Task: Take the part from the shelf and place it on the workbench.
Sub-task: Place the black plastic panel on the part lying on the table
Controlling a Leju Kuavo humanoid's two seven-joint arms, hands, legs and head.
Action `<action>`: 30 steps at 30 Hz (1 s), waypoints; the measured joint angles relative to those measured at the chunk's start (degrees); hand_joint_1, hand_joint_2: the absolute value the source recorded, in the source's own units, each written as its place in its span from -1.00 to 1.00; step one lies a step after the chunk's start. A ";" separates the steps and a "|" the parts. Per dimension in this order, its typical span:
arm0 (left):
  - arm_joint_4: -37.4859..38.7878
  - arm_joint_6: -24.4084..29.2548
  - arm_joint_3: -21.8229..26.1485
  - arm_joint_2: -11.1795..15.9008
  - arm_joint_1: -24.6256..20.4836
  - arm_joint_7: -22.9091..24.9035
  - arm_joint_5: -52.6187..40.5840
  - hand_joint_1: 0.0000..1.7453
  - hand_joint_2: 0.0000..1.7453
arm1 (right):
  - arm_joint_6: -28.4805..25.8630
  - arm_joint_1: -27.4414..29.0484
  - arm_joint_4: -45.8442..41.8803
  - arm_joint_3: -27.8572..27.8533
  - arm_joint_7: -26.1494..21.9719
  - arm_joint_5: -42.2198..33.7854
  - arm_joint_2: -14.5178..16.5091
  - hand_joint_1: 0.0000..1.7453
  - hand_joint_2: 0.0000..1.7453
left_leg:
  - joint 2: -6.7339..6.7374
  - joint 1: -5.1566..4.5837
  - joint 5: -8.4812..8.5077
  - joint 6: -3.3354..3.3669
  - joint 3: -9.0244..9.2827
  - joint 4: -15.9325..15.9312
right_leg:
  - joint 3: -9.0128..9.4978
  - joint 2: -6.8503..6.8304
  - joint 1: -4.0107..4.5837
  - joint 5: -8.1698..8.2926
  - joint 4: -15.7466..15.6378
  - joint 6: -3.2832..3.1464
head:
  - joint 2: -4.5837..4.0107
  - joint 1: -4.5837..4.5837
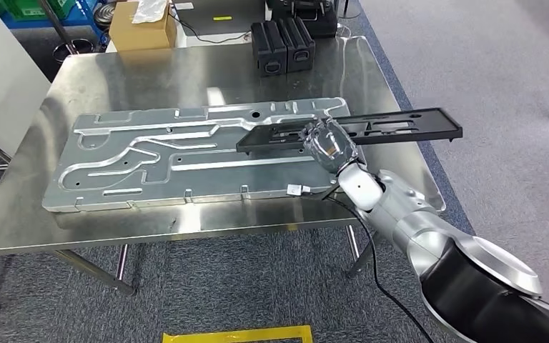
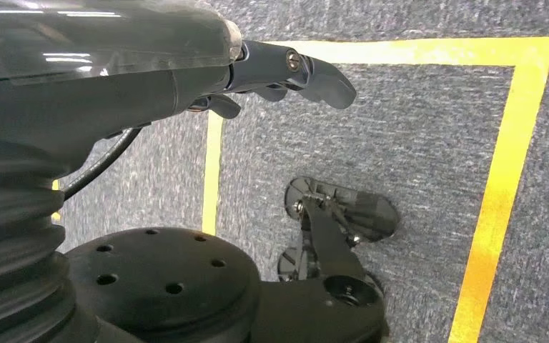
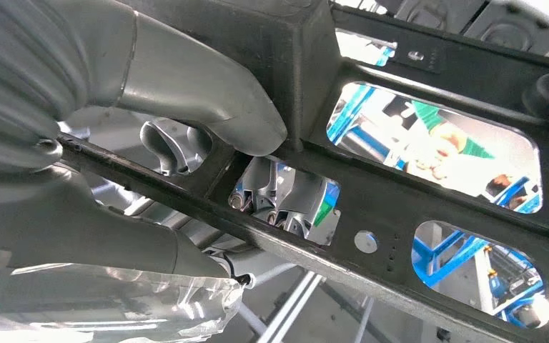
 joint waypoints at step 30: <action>0.00 5.50 -0.09 -1.10 0.13 -2.03 -1.45 -1.00 1.00 | -0.02 1.27 0.06 1.63 3.30 -1.02 -1.73 -1.00 -1.00 | 0.00 0.07 -0.37 -0.05 -0.49 1.41 | -0.27 0.19 -0.06 0.44 -0.15 -0.06 | 0.00 -0.10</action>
